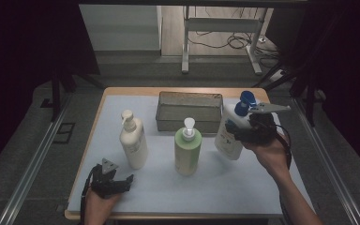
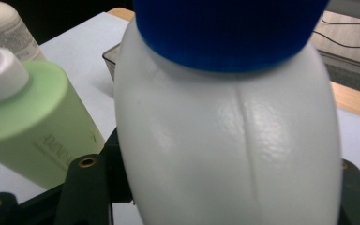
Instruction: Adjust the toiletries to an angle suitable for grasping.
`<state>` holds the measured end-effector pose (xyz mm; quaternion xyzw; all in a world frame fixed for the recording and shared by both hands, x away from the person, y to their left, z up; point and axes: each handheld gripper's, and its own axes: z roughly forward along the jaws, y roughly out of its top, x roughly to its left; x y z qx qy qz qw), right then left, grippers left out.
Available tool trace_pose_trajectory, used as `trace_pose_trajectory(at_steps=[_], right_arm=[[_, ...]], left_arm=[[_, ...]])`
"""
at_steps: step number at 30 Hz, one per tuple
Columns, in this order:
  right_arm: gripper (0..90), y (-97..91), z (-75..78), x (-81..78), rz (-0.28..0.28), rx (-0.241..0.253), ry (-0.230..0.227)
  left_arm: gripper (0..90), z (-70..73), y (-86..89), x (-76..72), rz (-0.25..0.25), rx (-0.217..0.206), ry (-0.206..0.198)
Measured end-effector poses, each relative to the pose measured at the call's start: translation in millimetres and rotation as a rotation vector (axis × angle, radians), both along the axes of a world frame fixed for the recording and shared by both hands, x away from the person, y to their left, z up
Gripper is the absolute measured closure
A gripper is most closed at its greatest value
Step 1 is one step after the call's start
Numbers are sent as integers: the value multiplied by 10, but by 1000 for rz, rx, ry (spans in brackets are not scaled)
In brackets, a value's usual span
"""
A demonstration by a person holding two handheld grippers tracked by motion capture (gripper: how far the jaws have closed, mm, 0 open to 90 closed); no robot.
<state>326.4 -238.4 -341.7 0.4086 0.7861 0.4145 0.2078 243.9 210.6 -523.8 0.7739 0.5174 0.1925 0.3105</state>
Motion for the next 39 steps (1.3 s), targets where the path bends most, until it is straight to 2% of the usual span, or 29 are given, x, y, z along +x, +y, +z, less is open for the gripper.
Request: trace_pose_trajectory(at_steps=[21,39], right_arm=[[399,332,243,312,28,3,-6],[399,591,329,595,23,17,-15]], left_arm=[[123,0,-1,1,1,-1,0],[123,0,0,1,0,-3,0]])
